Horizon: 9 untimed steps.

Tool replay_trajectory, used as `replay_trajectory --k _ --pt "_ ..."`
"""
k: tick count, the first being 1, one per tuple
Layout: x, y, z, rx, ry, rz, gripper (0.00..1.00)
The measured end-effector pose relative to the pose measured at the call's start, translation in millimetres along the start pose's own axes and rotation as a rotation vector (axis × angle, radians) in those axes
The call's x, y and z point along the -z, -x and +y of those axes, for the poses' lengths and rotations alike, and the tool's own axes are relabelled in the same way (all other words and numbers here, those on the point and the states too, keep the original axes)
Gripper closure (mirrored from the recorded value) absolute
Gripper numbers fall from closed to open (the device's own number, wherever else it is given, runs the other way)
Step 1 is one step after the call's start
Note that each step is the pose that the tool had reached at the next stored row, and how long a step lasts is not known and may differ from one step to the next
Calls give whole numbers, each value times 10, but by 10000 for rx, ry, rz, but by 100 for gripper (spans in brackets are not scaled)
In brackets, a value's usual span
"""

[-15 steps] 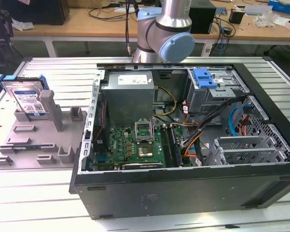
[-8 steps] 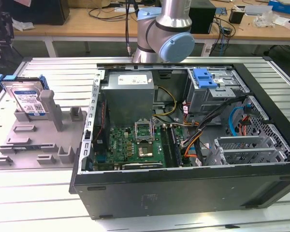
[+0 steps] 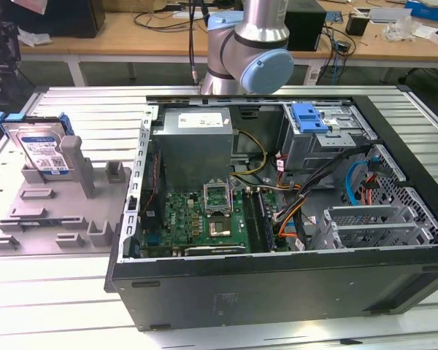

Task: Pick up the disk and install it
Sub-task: 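Pick up the disk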

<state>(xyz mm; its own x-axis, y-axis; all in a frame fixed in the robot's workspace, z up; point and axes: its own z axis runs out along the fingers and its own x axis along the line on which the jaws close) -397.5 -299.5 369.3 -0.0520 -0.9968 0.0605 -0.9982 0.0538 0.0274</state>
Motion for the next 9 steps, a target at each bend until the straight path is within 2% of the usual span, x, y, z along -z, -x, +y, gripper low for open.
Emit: replay_trajectory --k 9 --pt "-94 6 -2 1 1 -10 56"
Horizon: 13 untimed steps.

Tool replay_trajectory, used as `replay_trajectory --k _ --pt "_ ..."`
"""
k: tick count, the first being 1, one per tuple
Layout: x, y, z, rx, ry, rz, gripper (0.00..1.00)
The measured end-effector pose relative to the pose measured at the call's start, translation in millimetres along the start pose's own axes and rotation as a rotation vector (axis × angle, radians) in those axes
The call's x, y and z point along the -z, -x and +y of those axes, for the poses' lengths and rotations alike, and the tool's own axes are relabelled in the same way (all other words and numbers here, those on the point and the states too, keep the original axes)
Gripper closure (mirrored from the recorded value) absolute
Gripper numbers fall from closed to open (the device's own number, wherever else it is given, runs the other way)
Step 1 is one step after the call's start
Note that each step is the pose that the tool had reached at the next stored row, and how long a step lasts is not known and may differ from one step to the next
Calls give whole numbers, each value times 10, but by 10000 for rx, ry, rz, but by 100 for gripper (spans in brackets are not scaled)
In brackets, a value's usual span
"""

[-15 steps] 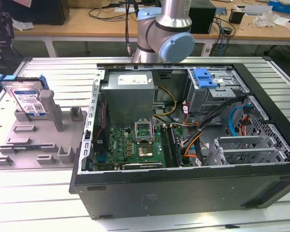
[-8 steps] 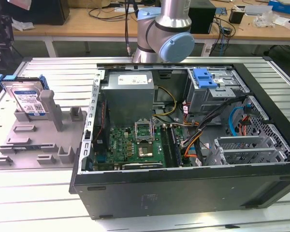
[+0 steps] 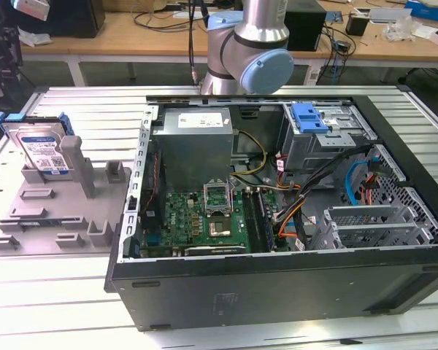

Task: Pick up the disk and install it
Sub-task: 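Pick up the disk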

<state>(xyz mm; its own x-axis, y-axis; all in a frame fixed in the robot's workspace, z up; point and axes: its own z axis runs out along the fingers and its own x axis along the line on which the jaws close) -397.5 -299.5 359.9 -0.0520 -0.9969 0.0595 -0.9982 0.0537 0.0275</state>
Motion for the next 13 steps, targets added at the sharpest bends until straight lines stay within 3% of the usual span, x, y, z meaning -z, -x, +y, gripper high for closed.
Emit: replay_trajectory --k 13 --pt "-91 5 -2 0 0 -2 56"
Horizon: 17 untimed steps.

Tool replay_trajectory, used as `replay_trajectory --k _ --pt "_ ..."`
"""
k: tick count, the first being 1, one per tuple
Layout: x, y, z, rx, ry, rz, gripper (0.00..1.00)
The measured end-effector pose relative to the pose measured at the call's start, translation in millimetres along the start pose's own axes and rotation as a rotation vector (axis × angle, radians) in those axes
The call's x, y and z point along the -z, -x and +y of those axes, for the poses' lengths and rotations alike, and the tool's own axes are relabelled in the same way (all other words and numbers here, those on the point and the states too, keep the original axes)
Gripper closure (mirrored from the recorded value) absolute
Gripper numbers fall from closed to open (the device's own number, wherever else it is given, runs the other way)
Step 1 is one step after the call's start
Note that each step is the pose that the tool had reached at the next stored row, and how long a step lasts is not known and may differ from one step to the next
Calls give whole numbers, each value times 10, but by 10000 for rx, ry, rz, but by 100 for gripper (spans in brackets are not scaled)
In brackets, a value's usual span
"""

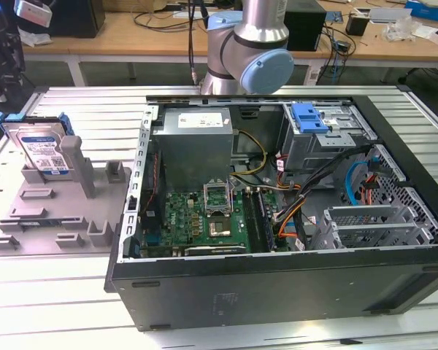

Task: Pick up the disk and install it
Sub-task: 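Pick up the disk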

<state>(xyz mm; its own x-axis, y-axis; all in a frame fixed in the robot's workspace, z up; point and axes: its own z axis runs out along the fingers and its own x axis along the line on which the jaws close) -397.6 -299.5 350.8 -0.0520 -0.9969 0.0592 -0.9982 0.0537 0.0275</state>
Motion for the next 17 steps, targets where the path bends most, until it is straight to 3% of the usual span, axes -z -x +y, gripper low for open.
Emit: replay_trajectory --k 17 --pt "-116 6 7 1 1 0 56"
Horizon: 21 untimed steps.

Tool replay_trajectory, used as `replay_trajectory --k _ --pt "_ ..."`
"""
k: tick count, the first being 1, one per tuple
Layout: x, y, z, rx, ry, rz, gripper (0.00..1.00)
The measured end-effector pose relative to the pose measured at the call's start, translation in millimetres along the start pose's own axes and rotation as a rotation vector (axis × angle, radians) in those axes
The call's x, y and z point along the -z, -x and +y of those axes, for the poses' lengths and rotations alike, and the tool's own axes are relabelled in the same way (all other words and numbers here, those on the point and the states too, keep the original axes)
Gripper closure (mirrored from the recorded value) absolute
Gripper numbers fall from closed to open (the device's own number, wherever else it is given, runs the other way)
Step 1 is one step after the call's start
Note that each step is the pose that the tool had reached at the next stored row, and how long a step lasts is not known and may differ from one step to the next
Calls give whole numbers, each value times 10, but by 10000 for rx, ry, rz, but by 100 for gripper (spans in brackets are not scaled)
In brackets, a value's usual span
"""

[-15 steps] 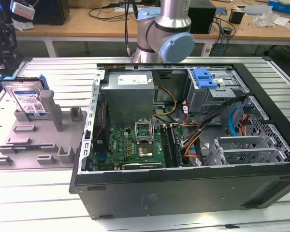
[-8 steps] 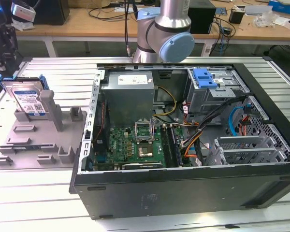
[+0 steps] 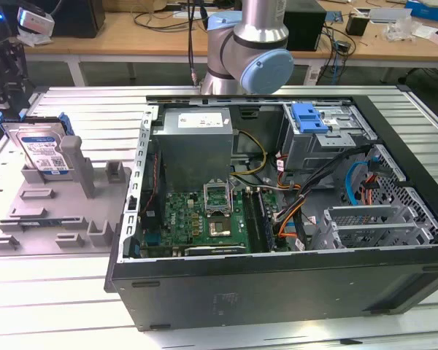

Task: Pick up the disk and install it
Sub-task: 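Pick up the disk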

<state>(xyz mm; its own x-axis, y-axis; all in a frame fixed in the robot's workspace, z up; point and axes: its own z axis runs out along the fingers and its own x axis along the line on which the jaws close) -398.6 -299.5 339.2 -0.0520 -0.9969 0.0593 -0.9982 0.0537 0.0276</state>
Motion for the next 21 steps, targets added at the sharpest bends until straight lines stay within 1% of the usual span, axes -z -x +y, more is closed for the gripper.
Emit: replay_trajectory --k 4,7,14,21 --pt "-11 -7 -1 0 -2 0 56" --pt "-23 -27 -2 -1 -3 -1 56" --pt "-55 -26 -3 0 -1 -1 56" --pt "-122 -22 -5 0 -1 0 56"
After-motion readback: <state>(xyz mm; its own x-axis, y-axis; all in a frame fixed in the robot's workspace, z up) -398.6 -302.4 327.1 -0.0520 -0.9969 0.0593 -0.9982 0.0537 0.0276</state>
